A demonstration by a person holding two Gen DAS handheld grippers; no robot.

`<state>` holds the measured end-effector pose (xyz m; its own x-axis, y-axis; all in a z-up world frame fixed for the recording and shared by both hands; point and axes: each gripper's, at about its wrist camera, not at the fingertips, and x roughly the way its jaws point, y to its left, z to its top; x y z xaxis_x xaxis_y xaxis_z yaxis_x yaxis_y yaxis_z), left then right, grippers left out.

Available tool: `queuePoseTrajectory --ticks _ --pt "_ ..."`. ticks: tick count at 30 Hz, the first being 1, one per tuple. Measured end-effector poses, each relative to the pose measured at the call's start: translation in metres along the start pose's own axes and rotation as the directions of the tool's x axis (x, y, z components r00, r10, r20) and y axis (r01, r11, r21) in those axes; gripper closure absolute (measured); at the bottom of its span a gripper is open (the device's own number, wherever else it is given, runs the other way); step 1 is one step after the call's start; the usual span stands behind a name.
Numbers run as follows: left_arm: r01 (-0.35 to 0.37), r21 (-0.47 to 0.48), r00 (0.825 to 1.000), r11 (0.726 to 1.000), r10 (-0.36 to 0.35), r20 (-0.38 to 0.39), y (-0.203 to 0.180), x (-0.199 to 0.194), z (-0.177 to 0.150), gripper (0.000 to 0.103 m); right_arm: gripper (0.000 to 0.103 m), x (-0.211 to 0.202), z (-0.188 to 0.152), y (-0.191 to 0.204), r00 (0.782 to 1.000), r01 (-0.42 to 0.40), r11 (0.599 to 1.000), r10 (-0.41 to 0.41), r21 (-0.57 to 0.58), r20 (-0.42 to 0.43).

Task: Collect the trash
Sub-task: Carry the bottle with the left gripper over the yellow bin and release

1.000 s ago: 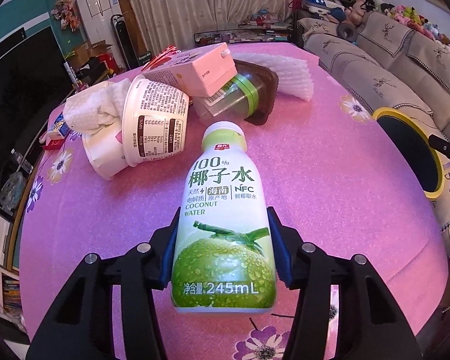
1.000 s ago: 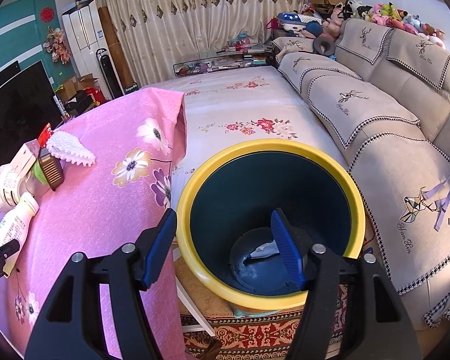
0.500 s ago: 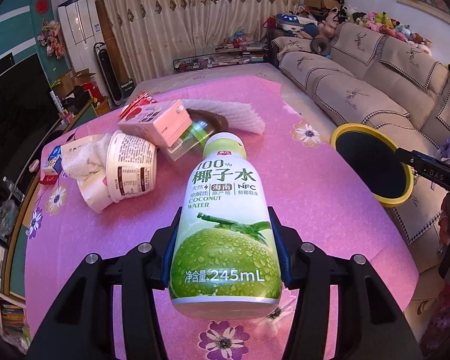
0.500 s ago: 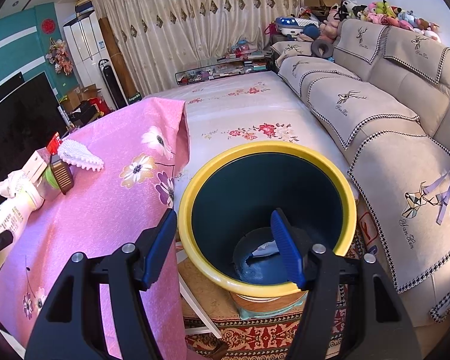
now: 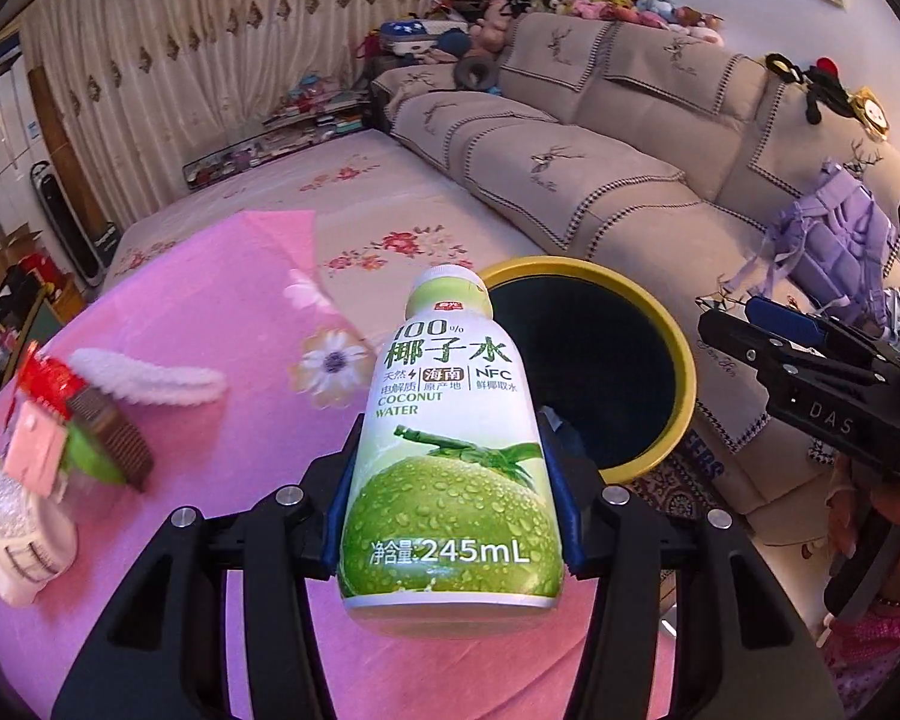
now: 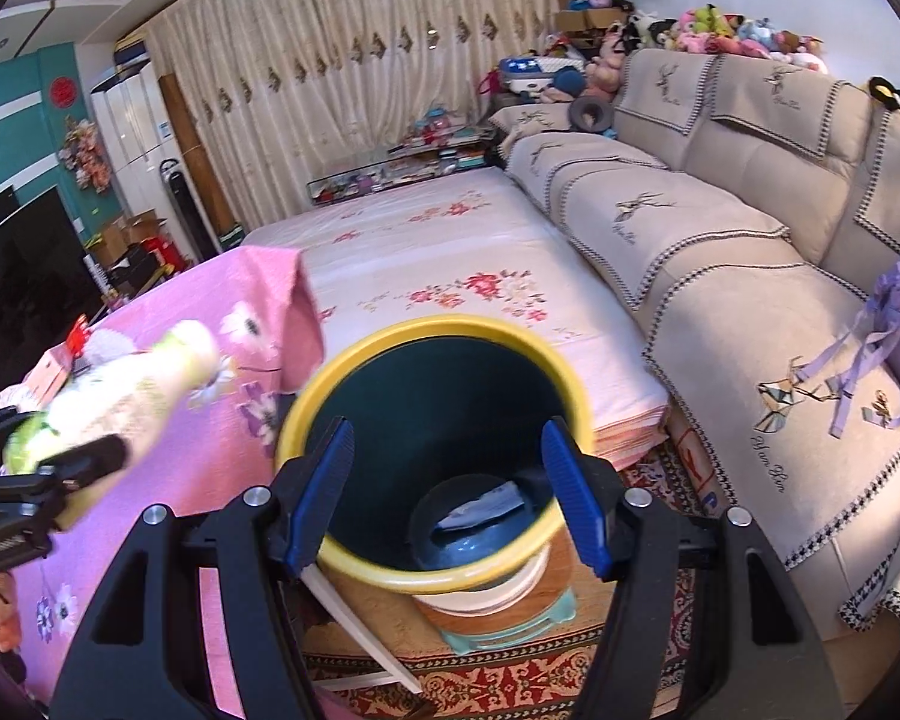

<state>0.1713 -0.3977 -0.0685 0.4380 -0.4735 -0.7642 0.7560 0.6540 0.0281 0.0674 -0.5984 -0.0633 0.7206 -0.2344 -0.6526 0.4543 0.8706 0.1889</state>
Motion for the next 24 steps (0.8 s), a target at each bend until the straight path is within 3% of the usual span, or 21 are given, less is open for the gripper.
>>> queuePoseTrajectory --ticks 6,12,18,21,24 --pt "0.082 0.057 0.99 0.995 -0.075 -0.122 -0.043 0.072 0.028 0.052 0.041 0.003 0.001 -0.036 0.999 0.045 0.998 -0.045 0.051 -0.008" --pt "0.082 0.08 0.972 0.993 -0.062 -0.225 -0.067 0.134 0.029 0.052 0.041 0.01 -0.002 -0.063 0.997 0.072 0.994 -0.069 0.088 -0.026" --pt "0.069 0.087 0.952 0.994 -0.04 -0.304 -0.072 0.164 0.018 0.051 0.041 0.018 -0.005 -0.072 0.997 0.075 0.992 -0.072 0.102 -0.039" --pt "0.058 0.089 0.951 0.994 -0.028 -0.307 -0.075 0.167 0.014 0.051 0.041 0.018 -0.007 -0.071 0.997 0.076 0.992 -0.072 0.104 -0.04" --pt "0.054 0.085 0.96 0.995 -0.028 -0.278 -0.076 0.156 0.015 0.035 0.041 0.017 -0.006 -0.071 0.997 0.076 0.992 -0.072 0.103 -0.038"
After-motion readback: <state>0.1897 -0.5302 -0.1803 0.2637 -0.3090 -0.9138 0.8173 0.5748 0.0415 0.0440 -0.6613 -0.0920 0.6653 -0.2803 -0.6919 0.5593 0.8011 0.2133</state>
